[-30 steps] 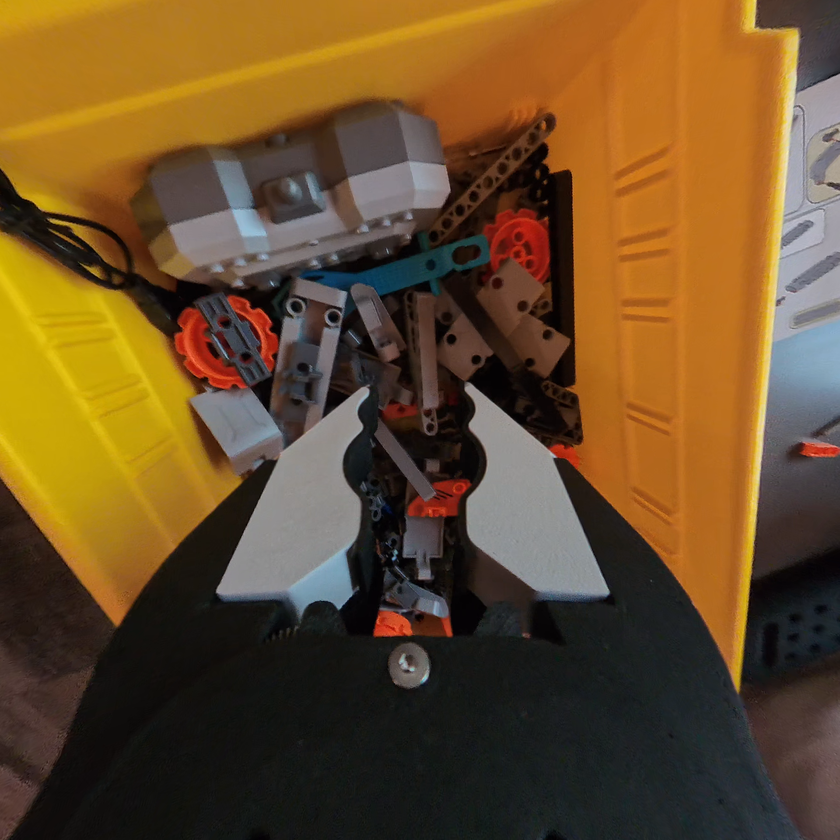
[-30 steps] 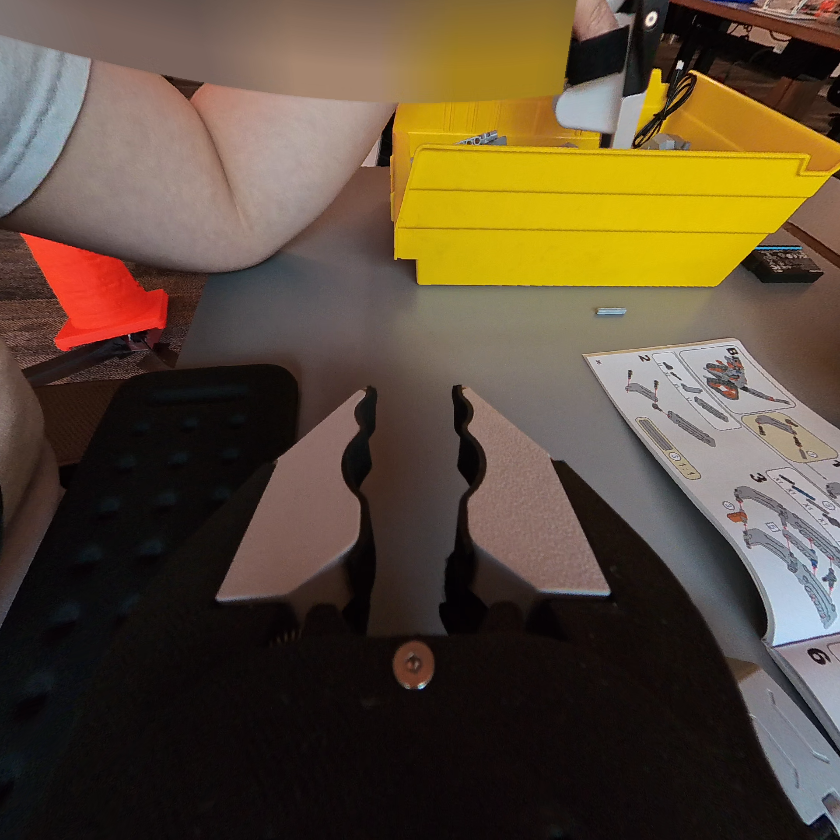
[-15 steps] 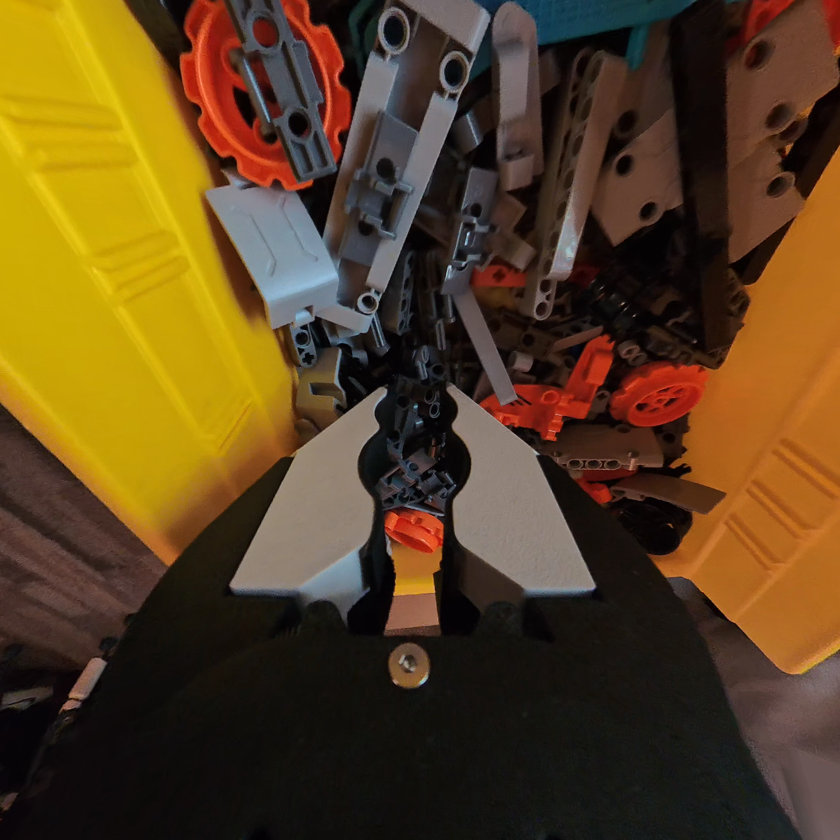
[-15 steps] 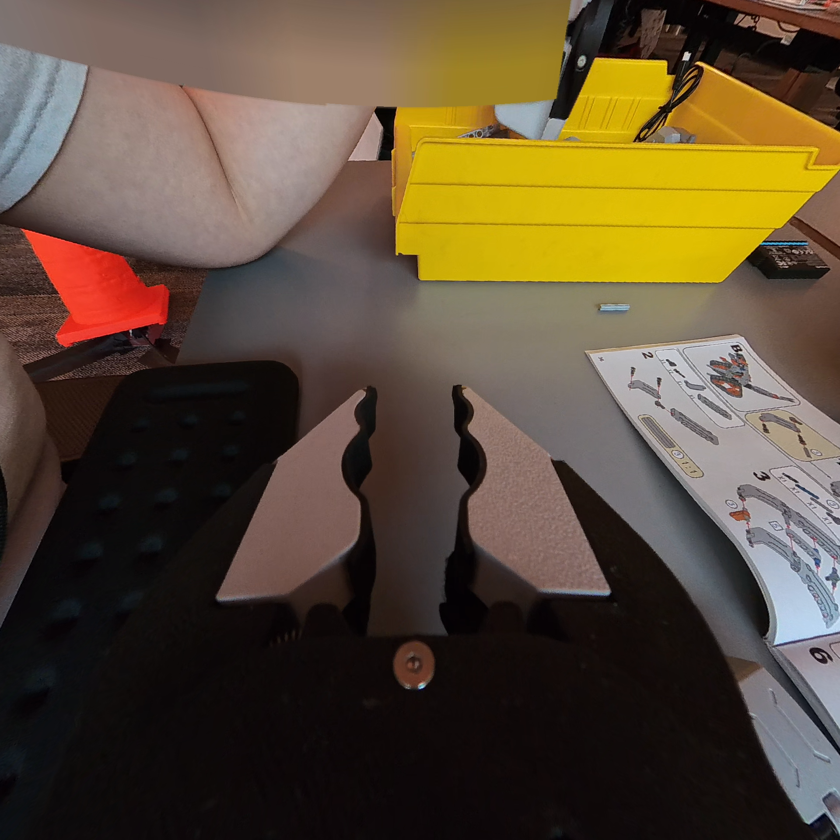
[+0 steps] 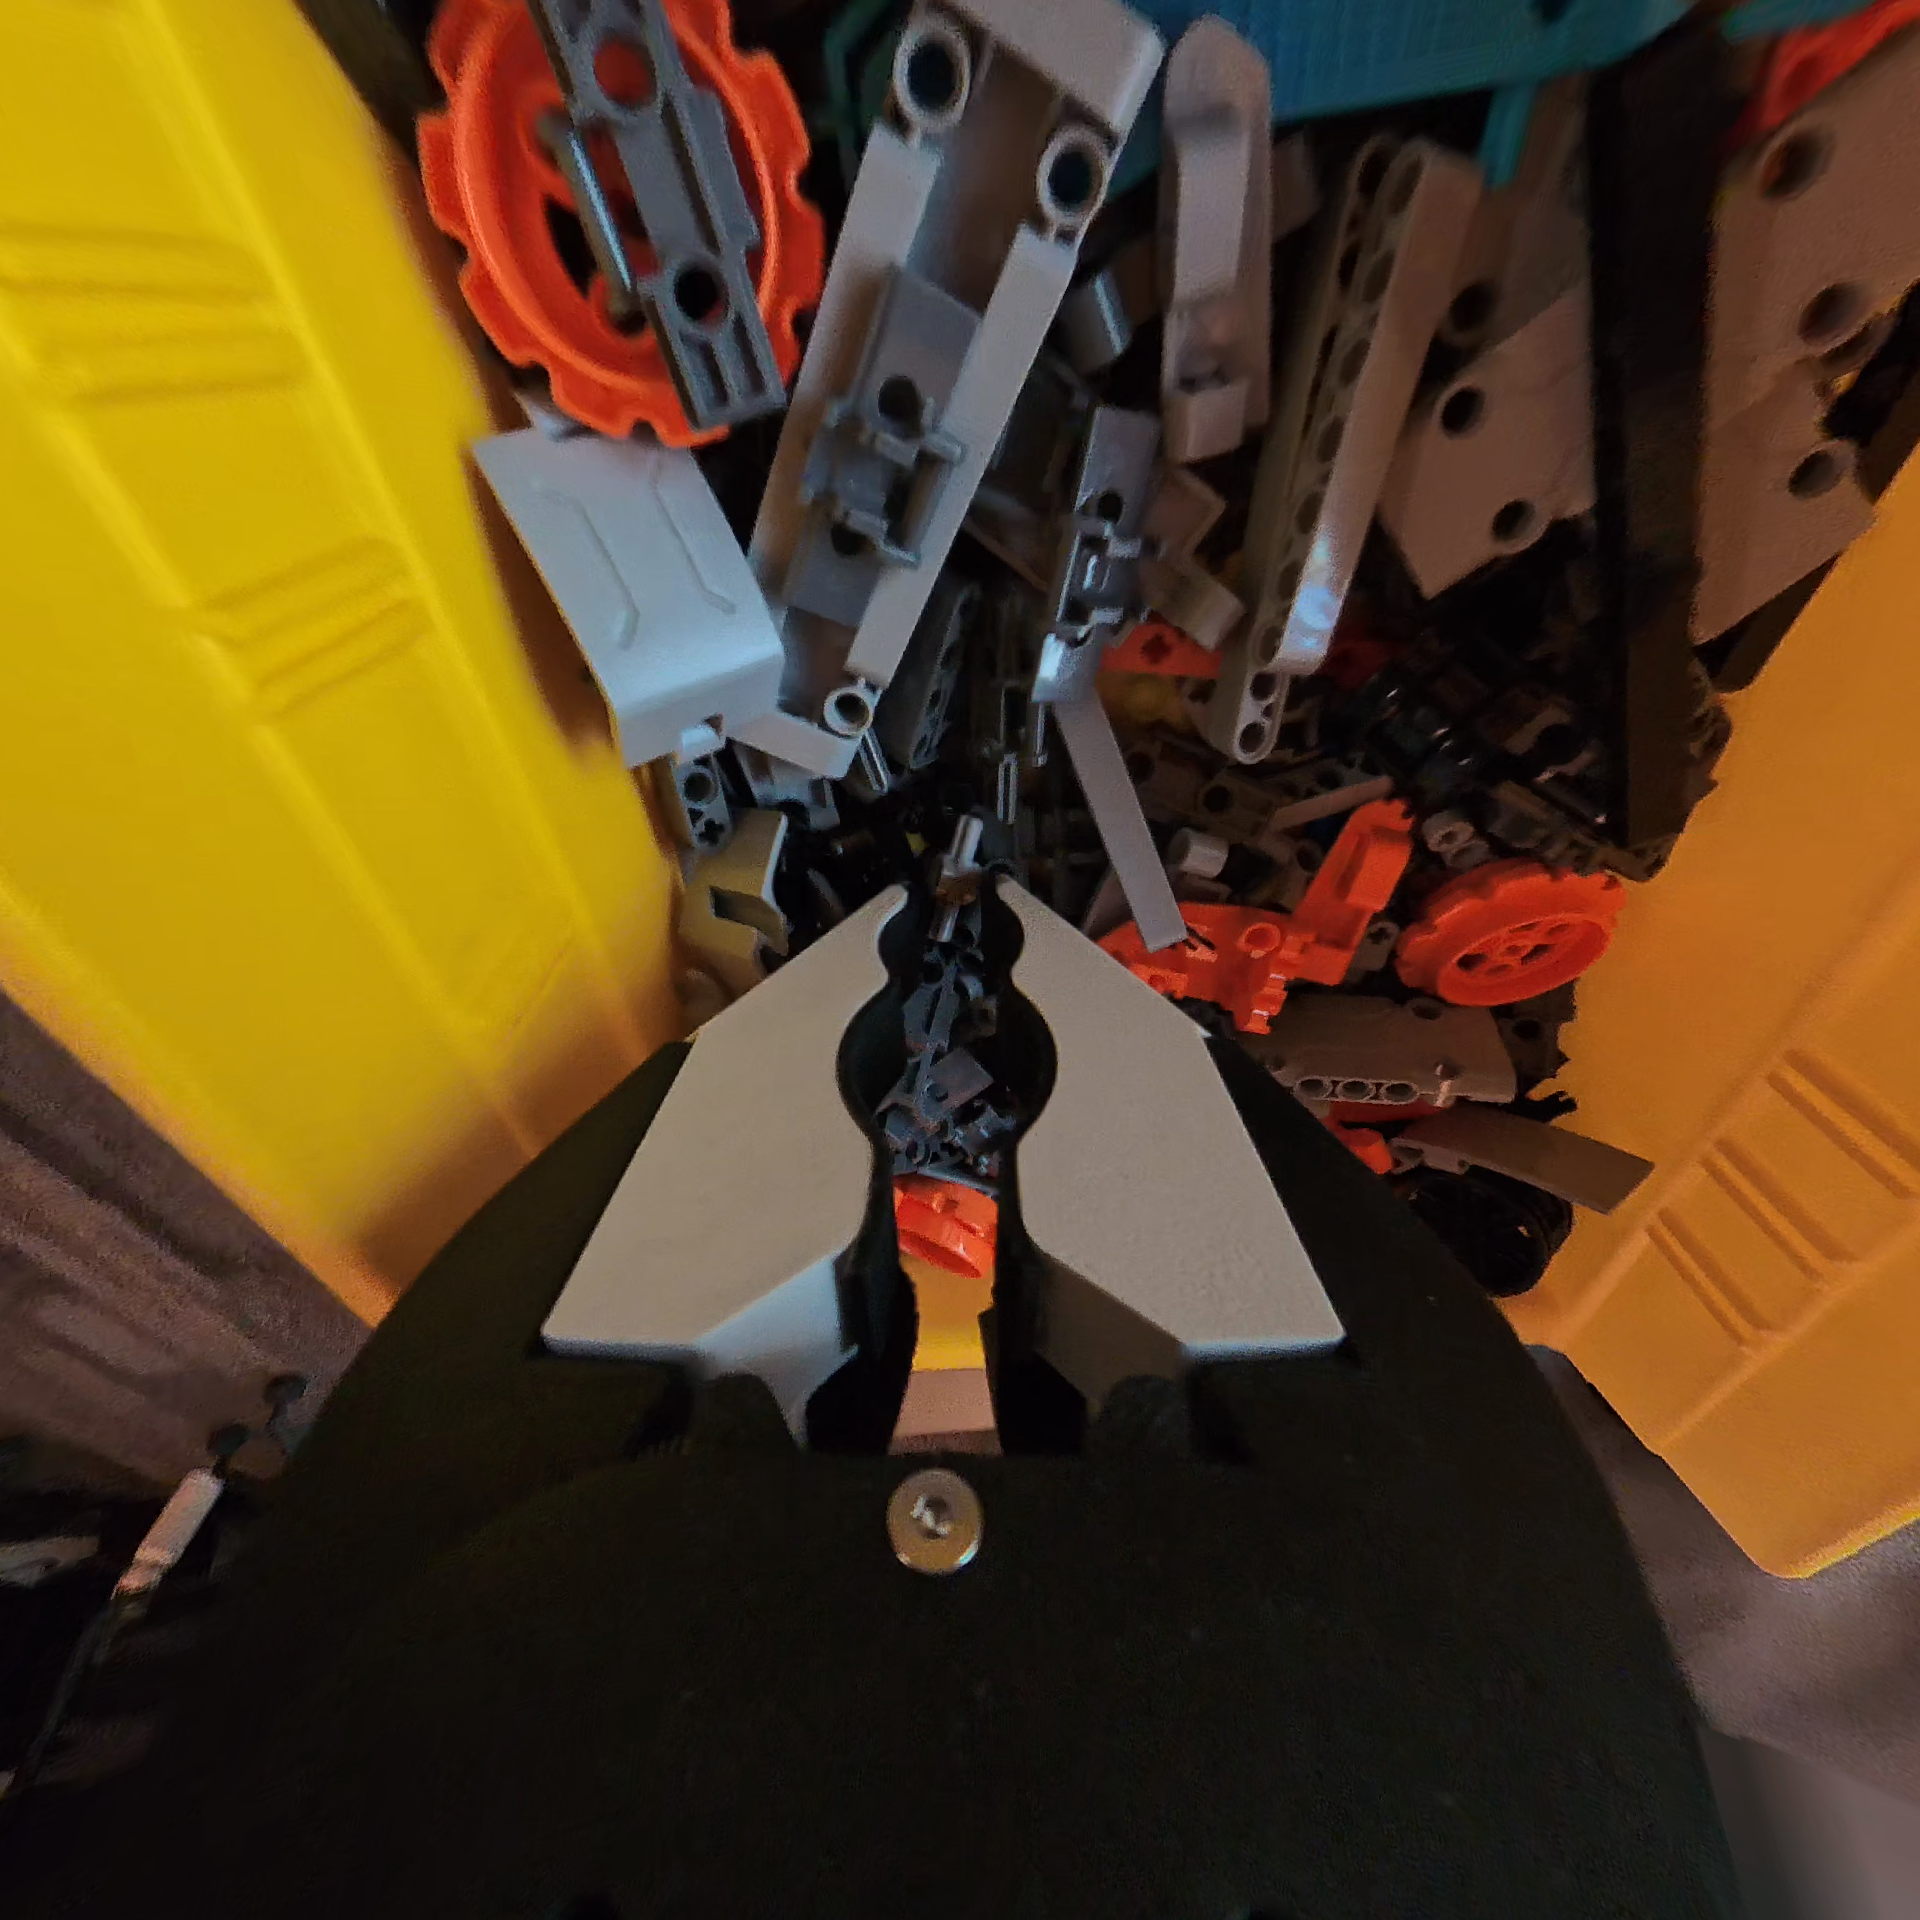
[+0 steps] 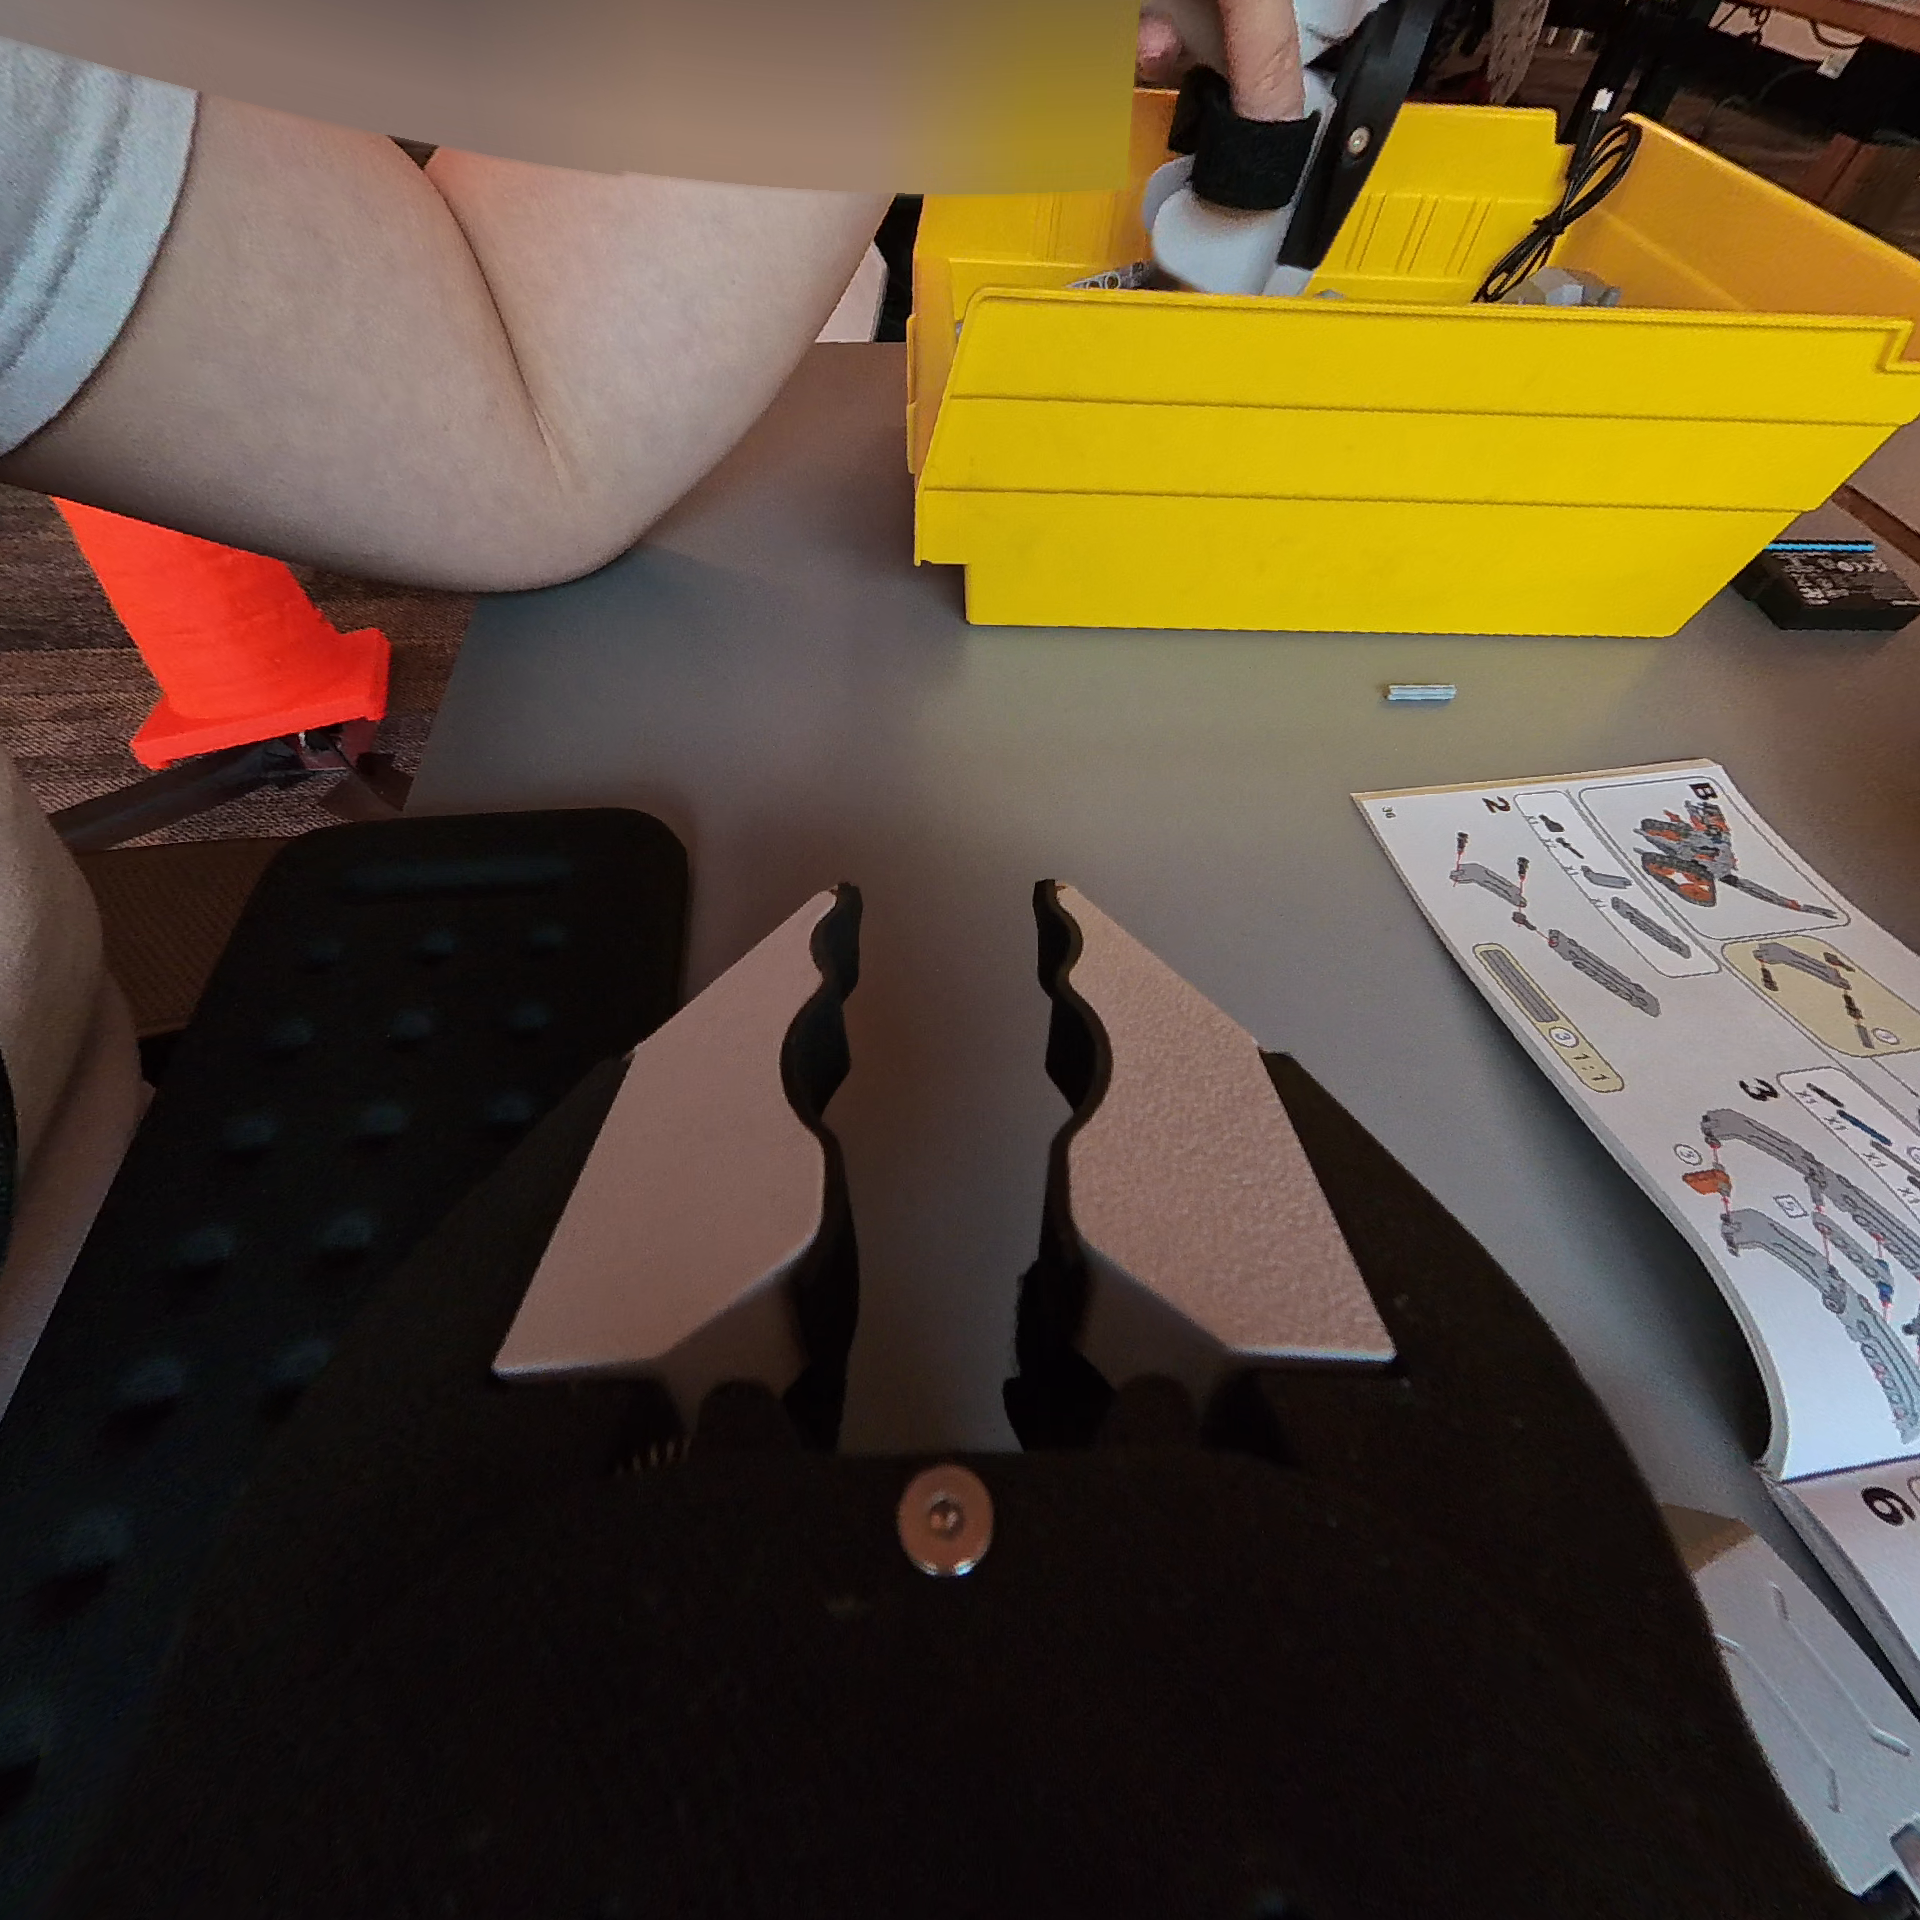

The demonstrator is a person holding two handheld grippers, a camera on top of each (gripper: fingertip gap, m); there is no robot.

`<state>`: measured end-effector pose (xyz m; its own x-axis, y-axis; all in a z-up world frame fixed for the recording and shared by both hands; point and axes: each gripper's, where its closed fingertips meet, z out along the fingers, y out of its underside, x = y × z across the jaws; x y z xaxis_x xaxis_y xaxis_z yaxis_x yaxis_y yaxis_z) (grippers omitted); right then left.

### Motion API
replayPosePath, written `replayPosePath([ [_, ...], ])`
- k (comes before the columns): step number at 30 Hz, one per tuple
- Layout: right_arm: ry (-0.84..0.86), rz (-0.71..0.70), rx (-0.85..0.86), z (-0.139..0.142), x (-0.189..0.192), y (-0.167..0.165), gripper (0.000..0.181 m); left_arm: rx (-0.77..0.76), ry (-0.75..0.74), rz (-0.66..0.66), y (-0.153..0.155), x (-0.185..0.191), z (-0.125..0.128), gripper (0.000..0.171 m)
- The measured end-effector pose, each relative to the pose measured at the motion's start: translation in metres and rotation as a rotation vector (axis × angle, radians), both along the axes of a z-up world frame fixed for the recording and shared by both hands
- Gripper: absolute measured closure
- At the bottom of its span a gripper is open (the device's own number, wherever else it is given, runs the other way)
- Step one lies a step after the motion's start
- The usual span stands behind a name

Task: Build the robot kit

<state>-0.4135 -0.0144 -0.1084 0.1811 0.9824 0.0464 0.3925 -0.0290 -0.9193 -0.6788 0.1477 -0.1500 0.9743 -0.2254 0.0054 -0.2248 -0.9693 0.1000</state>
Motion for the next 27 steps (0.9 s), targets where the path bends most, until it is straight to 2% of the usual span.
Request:
replayPosePath([
  [6, 0.001, 0.002, -0.002, 0.0, 0.0, 0.0, 0.148, 0.032, -0.046, 0.002, 0.004, 0.002, 0.004, 0.164],
  [11, -0.003, 0.006, 0.0, 0.0, 0.0, -0.001, 0.148, 0.103, -0.154, -0.007, 0.009, 0.012, 0.018, 0.164],
  [15, -0.007, 0.009, -0.003, -0.002, -0.001, -0.002, 0.147, 0.152, -0.288, -0.066, 0.01, 0.034, 0.032, 0.164],
  [18, -0.012, 0.012, -0.005, -0.003, -0.001, -0.002, 0.147, 0.138, -0.327, -0.11, 0.005, 0.044, 0.034, 0.163],
  [20, -0.014, 0.013, -0.006, -0.004, -0.001, -0.002, 0.147, 0.114, -0.37, -0.144, -0.001, 0.053, 0.034, 0.153],
  [23, -0.016, 0.013, -0.005, -0.004, -0.001, -0.002, 0.147, 0.124, -0.332, -0.149, 0.0, 0.05, 0.034, 0.149],
  [27, -0.015, 0.013, -0.004, -0.004, -0.001, -0.002, 0.148, 0.111, -0.249, -0.061, 0.002, 0.028, 0.027, 0.15],
])
